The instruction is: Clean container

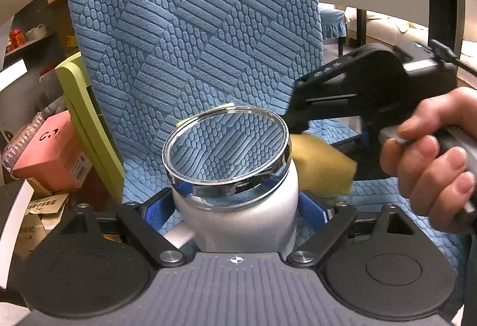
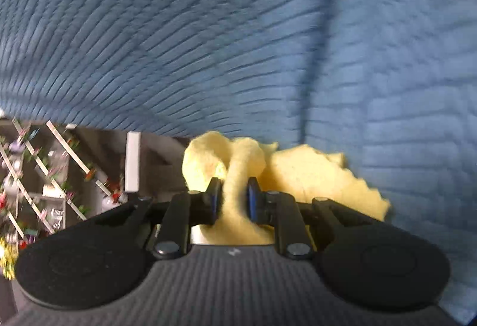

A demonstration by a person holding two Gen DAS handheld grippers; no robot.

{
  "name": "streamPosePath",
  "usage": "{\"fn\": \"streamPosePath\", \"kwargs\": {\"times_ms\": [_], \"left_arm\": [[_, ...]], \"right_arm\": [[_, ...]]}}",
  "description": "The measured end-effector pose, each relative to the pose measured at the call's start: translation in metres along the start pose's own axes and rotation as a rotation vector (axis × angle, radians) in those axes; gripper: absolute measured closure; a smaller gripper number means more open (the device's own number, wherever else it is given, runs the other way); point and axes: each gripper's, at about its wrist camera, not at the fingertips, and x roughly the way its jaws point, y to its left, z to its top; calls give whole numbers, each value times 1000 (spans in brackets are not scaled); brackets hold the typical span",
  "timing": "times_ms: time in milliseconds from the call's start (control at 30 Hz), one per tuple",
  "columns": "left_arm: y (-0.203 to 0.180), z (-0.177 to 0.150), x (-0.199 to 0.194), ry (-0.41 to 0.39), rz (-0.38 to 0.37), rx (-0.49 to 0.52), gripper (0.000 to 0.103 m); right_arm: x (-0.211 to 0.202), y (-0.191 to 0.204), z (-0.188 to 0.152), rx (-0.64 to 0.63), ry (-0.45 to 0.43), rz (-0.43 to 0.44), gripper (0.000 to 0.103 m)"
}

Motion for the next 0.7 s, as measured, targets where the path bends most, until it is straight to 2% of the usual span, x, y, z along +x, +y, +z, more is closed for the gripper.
{"fn": "streamPosePath", "kwargs": {"times_ms": [100,167,333,533,700], "left_arm": [[-1,-1,0,-3,2,-3,12],[-1,-2,0,-4,1,-4,12],[0,-3,-1,-8,-4,-3,12],[0,-4,0,-11,-2,-6,12],[-2,-1,2,-10,5,-12,12]], "right_arm": [[-15,8,-4,9,-15,80,84],[-21,14,-7,-18,-34,91,84],[-26,3,-12,-5,-67,-15,84],[-41,13,-18,-34,-104,63,84],[-33,-9,-20,52,-114,-32,84]]}}
